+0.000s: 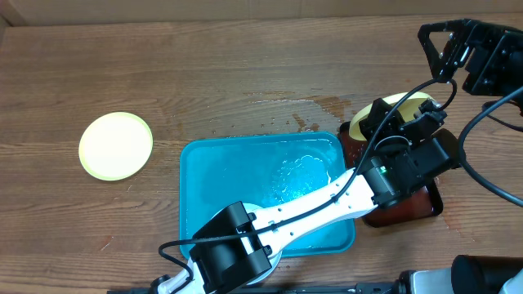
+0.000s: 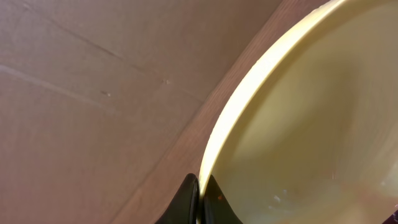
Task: Clean dirty plates on tray and stack at the side
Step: 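Lift the yellow plate with the left gripper and swing it right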
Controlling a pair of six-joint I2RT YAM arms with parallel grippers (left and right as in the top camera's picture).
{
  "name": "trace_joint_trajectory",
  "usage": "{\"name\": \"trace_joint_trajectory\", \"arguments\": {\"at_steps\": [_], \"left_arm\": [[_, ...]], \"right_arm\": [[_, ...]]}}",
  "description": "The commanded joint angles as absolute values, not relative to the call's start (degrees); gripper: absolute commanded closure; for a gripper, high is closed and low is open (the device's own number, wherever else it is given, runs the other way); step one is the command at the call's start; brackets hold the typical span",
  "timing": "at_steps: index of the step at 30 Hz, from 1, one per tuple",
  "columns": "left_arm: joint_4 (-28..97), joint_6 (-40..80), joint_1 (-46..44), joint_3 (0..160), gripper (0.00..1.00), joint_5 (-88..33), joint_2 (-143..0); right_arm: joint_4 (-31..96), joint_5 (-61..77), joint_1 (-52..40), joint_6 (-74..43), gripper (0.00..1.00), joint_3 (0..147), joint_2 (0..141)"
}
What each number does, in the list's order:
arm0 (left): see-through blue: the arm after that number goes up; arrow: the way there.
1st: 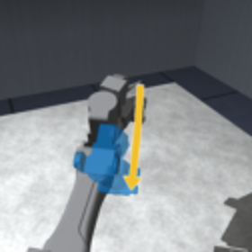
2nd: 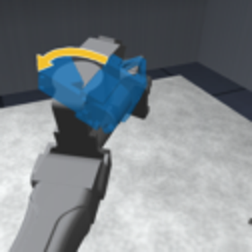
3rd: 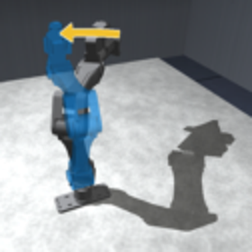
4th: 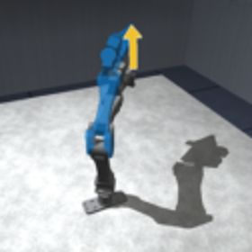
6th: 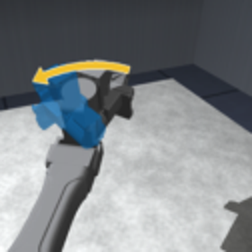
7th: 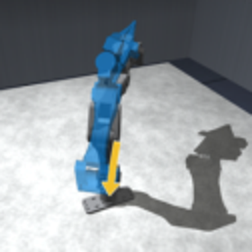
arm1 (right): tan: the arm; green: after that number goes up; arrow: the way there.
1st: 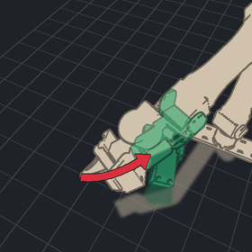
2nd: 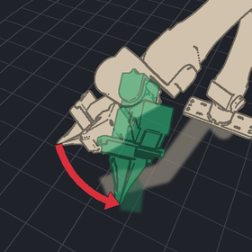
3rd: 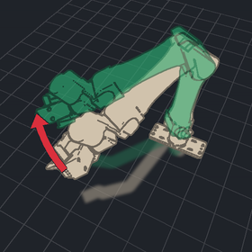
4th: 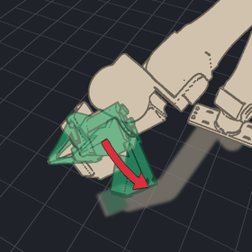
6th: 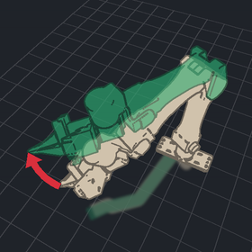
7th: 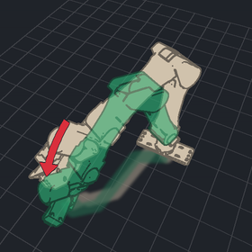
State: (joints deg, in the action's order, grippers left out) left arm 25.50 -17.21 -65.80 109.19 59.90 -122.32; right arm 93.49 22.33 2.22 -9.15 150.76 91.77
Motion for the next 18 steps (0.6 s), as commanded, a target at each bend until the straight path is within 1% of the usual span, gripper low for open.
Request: {"name": "trace_joint_trajectory", "arguments": {"at_steps": [1,8,9,12,14,16,18], "left_arm": [[25.06,-18.11,-65.6,111.0,0.96,61.95,-122.52],[25.02,-17.26,-65.6,111.0,0.96,61.58,-122.52],[25.67,-15.16,-65.6,111.0,0.96,60.29,-122.52],[33.01,-10.63,-66.06,111.28,0.96,46.96,-122.43],[35.4,-8.6,-66.35,111.28,0.96,41.89,-122.45],[36.1,-7.62,-66.41,111.28,0.96,39.13,-122.48],[35.31,-6.92,-66.24,111.28,0.96,40.77,-122.48]], "right_arm": [[93.32,22.85,2.37,-8.75,0.0,151.96,91.02],[93.34,22.87,2.37,-8.75,0.0,151.96,91.02],[93.36,22.87,2.37,-8.75,0.0,151.96,91.02],[93.43,22.87,2.37,-8.75,0.0,151.96,91.02],[93.51,22.85,2.37,-8.75,0.0,151.96,91.02],[93.49,22.85,2.37,-8.75,0.0,151.96,91.02],[93.51,22.85,2.37,-8.75,0.0,151.96,91.02]]}}
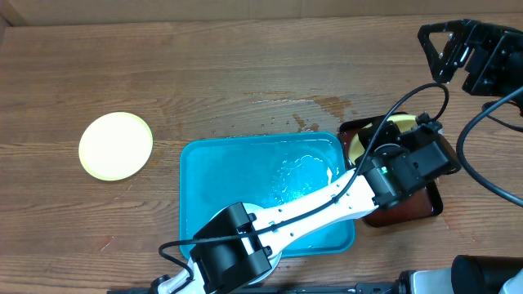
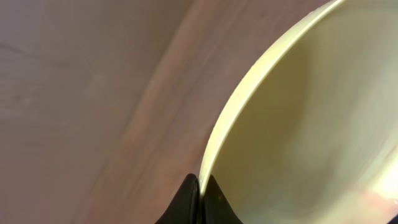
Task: Clean dirty plates on tray and stack at the side
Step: 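Lift the yellow plate with the left gripper and swing it right, then swing the yellow plate left and stack it on the other yellow plate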
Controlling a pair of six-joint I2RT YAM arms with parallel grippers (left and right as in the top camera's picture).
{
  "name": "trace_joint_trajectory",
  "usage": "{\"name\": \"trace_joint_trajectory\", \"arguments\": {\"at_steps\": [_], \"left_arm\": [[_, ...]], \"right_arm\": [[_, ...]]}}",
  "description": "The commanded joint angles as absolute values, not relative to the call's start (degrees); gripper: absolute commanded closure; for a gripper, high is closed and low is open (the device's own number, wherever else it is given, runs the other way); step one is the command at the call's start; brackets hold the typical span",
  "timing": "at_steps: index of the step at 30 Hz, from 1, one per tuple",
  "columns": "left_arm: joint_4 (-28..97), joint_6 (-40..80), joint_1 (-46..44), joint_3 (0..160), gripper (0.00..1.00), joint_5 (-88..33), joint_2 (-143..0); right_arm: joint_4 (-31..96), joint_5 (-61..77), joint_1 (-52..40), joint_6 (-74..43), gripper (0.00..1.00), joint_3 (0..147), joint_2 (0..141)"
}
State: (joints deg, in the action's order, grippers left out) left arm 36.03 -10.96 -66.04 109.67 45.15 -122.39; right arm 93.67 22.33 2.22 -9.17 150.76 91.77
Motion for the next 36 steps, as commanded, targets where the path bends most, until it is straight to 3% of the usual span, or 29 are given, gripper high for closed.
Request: {"name": "trace_joint_trajectory", "arguments": {"at_steps": [1,7,11,13,18,24,28,32,36], "left_arm": [[34.44,-6.02,-66.04,111.28,0.96,44.07,-122.5],[26.22,-7.94,-65.54,111.28,0.96,63.2,-122.63],[24.12,-8.64,-65.43,111.28,0.96,67.42,-122.89],[26.22,-9.69,-65.43,111.28,0.96,62.74,-122.93],[35.48,-11.46,-66.63,111.28,0.96,36.05,-122.89],[32.77,-3.84,-65.84,111.28,0.96,52.1,-122.89],[34.22,-2.11,-62.35,112.01,0.96,52.34,-122.89],[44.91,8.86,-56.71,116.09,0.96,38.83,-122.89],[53.52,17.72,-48.05,122.63,0.95,16.51,-122.89]], "right_arm": [[93.54,22.85,2.37,-8.75,0.0,151.96,91.02],[93.54,22.83,2.37,-8.93,0.0,151.96,91.02],[93.54,22.85,2.37,-8.93,0.0,151.96,91.02],[93.58,22.85,2.37,-8.93,0.0,151.96,91.02],[93.84,22.85,2.37,-8.93,0.0,151.96,91.02],[94.02,22.83,2.37,-8.93,0.0,151.96,91.02],[94.26,22.83,2.37,-8.91,0.0,151.96,91.02],[94.59,22.81,2.37,-8.91,0.0,151.94,91.02],[94.72,22.81,2.37,-8.91,0.0,151.89,91.09]]}}
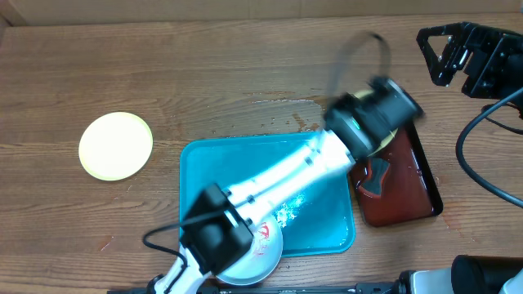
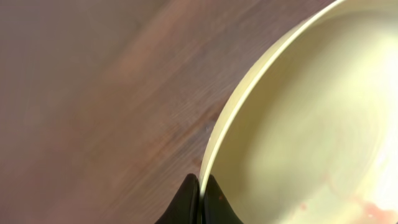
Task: Clean dirty plates on tray and stack at the side
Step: 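Swing the yellow plate left and stack it on the other yellow plate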
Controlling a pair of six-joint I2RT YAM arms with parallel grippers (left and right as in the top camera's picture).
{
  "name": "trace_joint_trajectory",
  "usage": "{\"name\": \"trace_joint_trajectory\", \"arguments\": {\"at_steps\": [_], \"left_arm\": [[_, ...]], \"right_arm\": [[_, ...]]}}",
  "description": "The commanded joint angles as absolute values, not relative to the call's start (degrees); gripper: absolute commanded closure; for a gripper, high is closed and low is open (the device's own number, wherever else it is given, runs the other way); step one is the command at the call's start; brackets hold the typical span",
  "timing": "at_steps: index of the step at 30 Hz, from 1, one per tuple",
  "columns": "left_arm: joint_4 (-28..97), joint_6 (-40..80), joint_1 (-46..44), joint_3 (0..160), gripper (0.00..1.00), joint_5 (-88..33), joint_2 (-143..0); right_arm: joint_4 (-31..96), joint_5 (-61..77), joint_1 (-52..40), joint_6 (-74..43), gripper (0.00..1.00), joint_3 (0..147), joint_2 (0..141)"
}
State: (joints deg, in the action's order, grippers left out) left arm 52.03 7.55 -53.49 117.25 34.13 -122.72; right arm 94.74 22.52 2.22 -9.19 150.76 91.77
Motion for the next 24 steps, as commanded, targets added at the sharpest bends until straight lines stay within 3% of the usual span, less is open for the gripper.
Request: {"name": "trace_joint_trajectory", "arguments": {"at_steps": [1,8,13,24], "left_arm": [[54.59,18.79,-45.89,124.46,0.95,11.73,-122.89],[64.05,33.17,-30.17,130.98,0.95,-4.6,-122.87],[70.3,34.7,-17.74,127.55,0.95,-14.15,-122.89],[70.24,34.98,-5.02,116.79,0.95,-14.35,-120.14]], "right_arm": [[94.83,22.81,2.37,-8.91,0.0,151.89,91.09],[96.23,22.76,2.37,-8.88,0.0,151.87,91.92],[97.03,22.59,2.37,-8.88,0.0,151.83,92.68],[97.03,22.61,2.37,-8.91,0.0,150.23,94.02]]}}
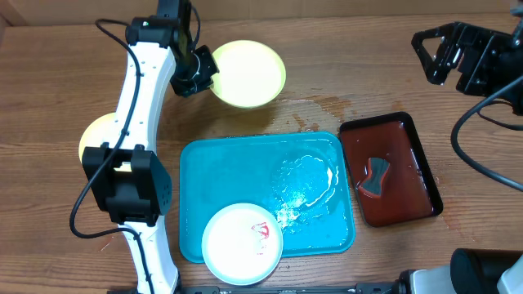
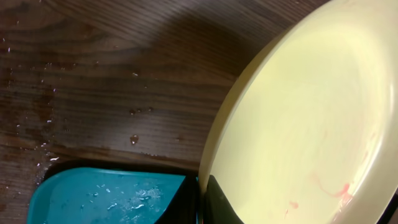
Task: Clean dirty plates on tray and stack at the side
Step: 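Swing the yellow plate left and stack it on the other yellow plate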
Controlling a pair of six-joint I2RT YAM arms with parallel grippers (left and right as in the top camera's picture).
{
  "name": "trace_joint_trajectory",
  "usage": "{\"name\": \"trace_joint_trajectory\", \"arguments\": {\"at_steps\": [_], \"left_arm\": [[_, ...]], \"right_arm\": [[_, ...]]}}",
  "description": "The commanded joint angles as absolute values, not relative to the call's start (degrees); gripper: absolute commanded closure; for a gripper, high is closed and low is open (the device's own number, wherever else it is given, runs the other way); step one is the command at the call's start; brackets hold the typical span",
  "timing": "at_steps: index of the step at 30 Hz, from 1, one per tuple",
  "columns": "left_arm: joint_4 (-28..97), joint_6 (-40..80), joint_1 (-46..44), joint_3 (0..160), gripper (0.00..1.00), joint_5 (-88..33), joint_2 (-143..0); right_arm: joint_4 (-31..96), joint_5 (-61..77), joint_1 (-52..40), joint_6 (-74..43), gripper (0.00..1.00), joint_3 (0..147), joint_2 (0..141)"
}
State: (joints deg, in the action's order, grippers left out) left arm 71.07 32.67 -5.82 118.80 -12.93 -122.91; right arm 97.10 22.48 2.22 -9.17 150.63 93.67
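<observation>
My left gripper (image 1: pixel 203 75) is shut on the rim of a pale yellow plate (image 1: pixel 248 73) and holds it above the table behind the blue tray (image 1: pixel 196 163). In the left wrist view the plate (image 2: pixel 305 118) fills the right side, with faint pink smears near its lower edge. The black fingers (image 2: pixel 188 202) pinch its rim. A white plate with red stains (image 1: pixel 243 243) lies in the tray's front part. Another yellow plate (image 1: pixel 96 139) lies on the table at the left, partly under my left arm. My right gripper (image 1: pixel 431 51) hovers at the far right, its jaws apart and empty.
A dark red bin (image 1: pixel 388 169) of water with a grey sponge (image 1: pixel 375 178) stands right of the tray. Water is spilled on the wood (image 1: pixel 323 104) behind the tray and pooled in the tray's right half.
My left arm has swung from the red bin at the right to the back left of the table, carrying the yellow plate. The white stained plate in the tray is now uncovered.
My left gripper held the yellow plate at the red bin, upright at its back edge, then lower inside it. Later the plate was lifted above the bin's back left corner. Now it hangs behind the tray. The right gripper stayed at the far right throughout.
</observation>
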Motion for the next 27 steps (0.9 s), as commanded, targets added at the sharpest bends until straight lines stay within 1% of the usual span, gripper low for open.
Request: {"name": "trace_joint_trajectory", "arguments": {"at_steps": [1,5,10,18,22,27], "left_arm": [[69.47,35.16,-4.08,115.66,0.95,-14.37,-119.5],[66.7,37.23,-0.1,109.75,0.95,-12.91,-115.72],[63.02,37.01,4.56,100.51,0.95,-13.15,-108.81],[54.61,36.69,13.56,80.01,0.95,-13.8,-91.64],[50.78,37.47,20.32,69.34,0.95,-14.57,-83.7],[46.11,37.23,30.13,59.02,0.95,-17.91,-80.18]], "right_arm": [[97.03,22.61,2.37,-8.91,0.0,149.56,94.06],[97.03,22.61,2.37,-8.91,0.0,147.72,94.39],[97.01,22.61,2.37,-8.91,0.0,145.8,94.43],[97.03,22.65,2.31,-8.93,0.0,145.38,94.96],[97.03,22.63,2.31,-8.91,0.0,145.38,94.98],[97.03,22.65,2.31,-8.91,0.0,145.38,94.98]]}}
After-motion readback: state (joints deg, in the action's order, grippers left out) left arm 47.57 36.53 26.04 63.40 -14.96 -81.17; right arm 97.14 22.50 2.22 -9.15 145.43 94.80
